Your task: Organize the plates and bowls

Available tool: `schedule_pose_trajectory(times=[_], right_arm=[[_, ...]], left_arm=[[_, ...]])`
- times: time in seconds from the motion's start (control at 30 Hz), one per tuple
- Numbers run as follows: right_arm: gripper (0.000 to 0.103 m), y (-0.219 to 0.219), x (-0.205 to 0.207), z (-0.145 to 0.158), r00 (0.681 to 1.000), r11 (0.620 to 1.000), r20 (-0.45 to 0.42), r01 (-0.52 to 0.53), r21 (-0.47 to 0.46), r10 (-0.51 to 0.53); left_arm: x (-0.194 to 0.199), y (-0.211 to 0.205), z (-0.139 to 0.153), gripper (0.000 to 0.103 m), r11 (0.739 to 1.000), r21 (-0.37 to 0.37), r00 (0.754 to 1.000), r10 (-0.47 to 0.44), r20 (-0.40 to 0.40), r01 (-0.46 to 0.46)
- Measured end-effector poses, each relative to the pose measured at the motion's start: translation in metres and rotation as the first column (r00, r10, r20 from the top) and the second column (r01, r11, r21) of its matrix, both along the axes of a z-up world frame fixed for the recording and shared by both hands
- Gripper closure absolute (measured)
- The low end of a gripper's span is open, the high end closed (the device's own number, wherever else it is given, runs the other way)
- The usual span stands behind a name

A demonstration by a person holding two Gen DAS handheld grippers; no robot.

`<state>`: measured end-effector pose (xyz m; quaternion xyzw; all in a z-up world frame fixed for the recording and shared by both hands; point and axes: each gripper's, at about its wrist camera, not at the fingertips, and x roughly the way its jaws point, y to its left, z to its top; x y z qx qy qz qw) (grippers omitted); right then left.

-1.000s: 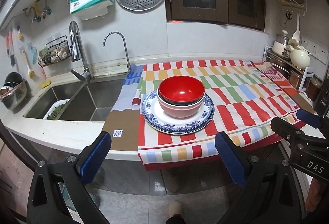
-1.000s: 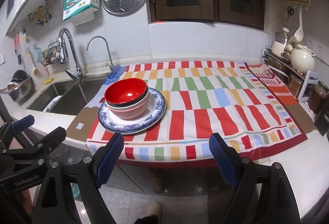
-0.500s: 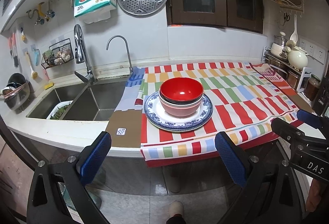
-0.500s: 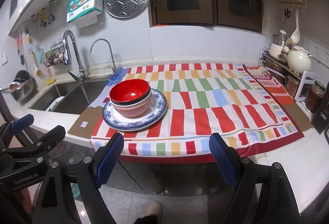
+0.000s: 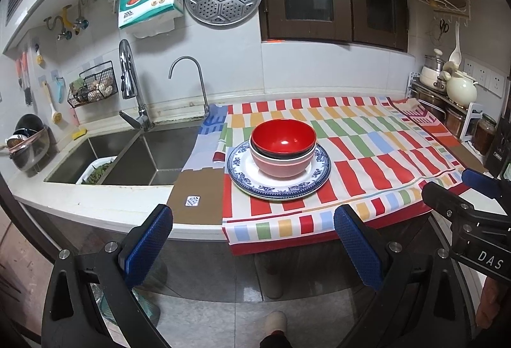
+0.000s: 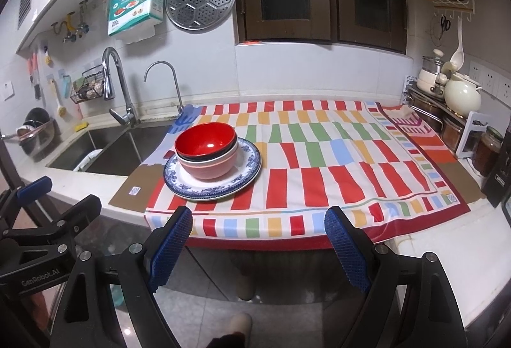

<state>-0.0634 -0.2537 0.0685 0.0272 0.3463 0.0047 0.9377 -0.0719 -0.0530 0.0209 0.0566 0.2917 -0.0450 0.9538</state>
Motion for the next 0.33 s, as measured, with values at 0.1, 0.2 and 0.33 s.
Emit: schedule_pose_trajectory(times=[0.1,0.2,0.33], right_arm=[[0.017,-0.0004,-0.0013,-0.0001,1.000,1.000,-0.003,-0.001,0.003,0.001],[0.017,-0.0004,-0.0024,-0.0001,1.000,1.000,-0.001,-0.001,0.001,0.001],[0.017,-0.0001,-0.0014,-0.0004,1.000,1.000,-0.002,0.001,0.001,-0.001]], left_arm=[[-0.0017,0.0003,-0.0004,0.000,1.000,-0.002,1.000,-0.006,-0.003,0.006],[-0.0021,0.0015,-0.0005,0.000,1.000,-0.008,1.000,-0.010,-0.009,0.010],[-0.0023,0.0017,-0.0001,0.000,1.000,-0.009,1.000,-0.009,-0.008,0.009]])
